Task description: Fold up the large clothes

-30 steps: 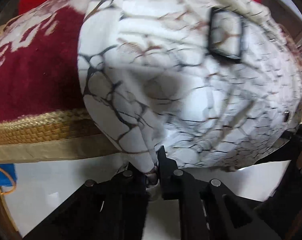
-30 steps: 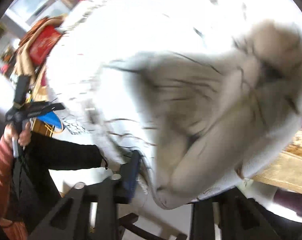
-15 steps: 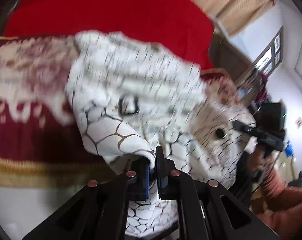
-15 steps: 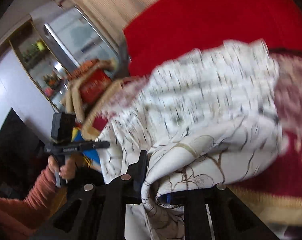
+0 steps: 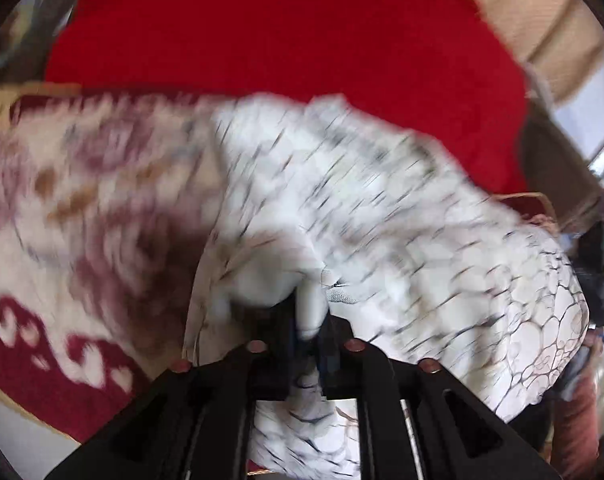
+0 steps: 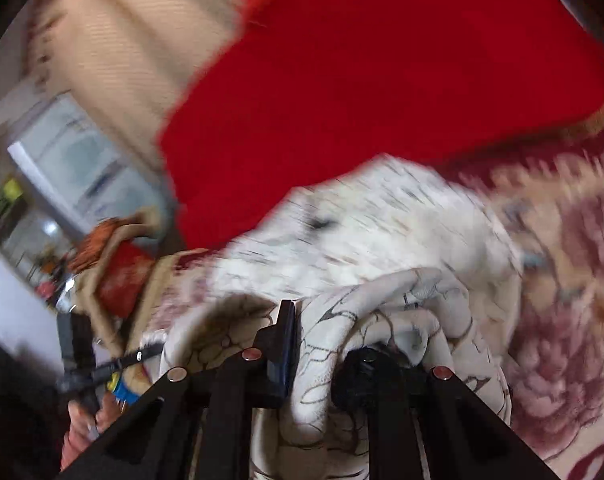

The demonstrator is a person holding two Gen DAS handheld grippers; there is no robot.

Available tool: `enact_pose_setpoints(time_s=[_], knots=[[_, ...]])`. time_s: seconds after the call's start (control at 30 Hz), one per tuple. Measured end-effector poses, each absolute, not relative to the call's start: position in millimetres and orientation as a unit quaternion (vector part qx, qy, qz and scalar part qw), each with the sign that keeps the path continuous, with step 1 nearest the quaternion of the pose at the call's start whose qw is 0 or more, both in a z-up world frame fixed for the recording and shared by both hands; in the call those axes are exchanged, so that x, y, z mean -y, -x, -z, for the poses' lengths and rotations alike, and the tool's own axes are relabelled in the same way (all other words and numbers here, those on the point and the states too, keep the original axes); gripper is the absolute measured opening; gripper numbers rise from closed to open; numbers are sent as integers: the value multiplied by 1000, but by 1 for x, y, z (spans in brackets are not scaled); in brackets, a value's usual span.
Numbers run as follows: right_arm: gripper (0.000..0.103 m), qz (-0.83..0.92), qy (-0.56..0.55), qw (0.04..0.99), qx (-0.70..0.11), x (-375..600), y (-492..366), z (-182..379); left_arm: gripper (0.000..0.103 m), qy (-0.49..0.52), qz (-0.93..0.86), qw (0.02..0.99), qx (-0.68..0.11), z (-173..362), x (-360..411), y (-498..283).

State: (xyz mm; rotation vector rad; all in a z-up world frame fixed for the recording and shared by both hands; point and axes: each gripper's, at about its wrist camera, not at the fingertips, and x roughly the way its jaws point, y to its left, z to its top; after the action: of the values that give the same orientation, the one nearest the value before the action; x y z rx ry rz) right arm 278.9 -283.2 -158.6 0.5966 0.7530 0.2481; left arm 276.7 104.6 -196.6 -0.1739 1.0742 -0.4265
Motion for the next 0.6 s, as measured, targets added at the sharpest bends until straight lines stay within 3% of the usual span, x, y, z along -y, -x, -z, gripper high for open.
enact_pose_setpoints(time_s=[0.1,0.17,0.23,0.27,0.33,0.43,0.47,0.5,0.57,0.6], knots=[[23,-130,-335,849,-388,291,-280,185,14,123,203,831,-503,214,-113,-268],[33,-153,-333,850,-378,289,-271,179,32,156,206,827,-500,214,-120,-263],[71,-172,-325,852,-373,288,-262,172,50,181,207,812,-515,217,-121,-261],[83,-181,-324,852,-368,287,-256,167,52,185,210,808,-519,218,-121,-260],[83,-194,-315,858,-356,282,-241,160,52,166,206,805,-532,221,-109,-260],[80,-212,-285,845,-400,274,-220,167,52,166,207,800,-538,219,-108,-253],[73,-221,-283,835,-416,268,-213,173,50,170,208,797,-540,221,-108,-252],[57,-221,-272,836,-422,264,-209,175,45,171,208,797,-540,222,-109,-251],[22,-209,-236,842,-439,251,-201,178,23,156,208,803,-536,217,-107,-249],[21,-209,-234,839,-445,248,-201,178,20,149,211,806,-533,213,-106,-248]])
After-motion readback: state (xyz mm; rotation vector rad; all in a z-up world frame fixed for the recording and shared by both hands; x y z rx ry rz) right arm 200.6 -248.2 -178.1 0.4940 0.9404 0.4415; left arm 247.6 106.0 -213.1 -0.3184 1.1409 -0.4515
